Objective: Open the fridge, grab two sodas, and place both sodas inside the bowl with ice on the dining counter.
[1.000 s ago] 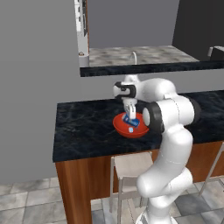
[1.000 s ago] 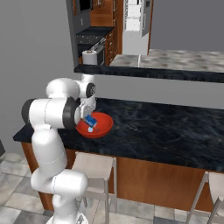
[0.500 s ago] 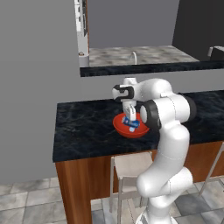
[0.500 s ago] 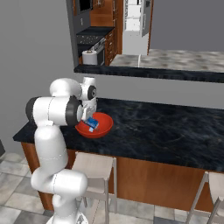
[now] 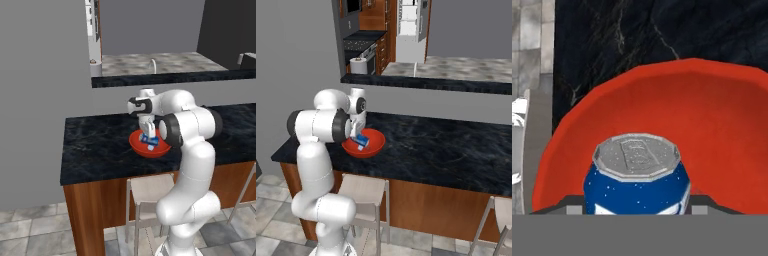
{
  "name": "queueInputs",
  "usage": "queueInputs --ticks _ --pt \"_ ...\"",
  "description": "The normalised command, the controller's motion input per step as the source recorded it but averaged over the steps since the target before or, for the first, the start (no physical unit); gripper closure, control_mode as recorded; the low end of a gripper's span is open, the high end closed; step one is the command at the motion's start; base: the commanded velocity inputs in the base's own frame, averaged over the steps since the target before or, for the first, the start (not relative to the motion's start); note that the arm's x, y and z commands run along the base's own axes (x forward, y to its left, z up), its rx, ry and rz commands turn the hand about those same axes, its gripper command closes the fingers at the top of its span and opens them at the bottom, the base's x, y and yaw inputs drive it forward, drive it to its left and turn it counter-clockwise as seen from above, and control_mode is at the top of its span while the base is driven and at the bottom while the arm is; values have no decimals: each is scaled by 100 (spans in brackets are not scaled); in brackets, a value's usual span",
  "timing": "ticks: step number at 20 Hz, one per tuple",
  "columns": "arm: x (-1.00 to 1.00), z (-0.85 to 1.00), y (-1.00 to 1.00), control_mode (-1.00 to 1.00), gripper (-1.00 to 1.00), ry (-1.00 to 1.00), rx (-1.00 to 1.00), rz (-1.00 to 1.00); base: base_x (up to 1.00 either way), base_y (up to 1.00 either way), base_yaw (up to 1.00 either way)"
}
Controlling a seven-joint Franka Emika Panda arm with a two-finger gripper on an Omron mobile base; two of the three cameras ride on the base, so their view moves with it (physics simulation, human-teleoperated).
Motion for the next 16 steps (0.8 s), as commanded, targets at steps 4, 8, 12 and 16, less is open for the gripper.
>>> queueInputs --ticks 4,8,12,16 --pt "-10 -7 -1 -100 -100 -10 0 4 0 0 0" --pt "-33 0 -1 -100 -100 -18 0 7 0 0 0" --pt "-51 0 -6 -100 -100 -26 0 7 0 0 0" --pt "-46 17 -18 -100 -100 -25 5 2 0 0 0"
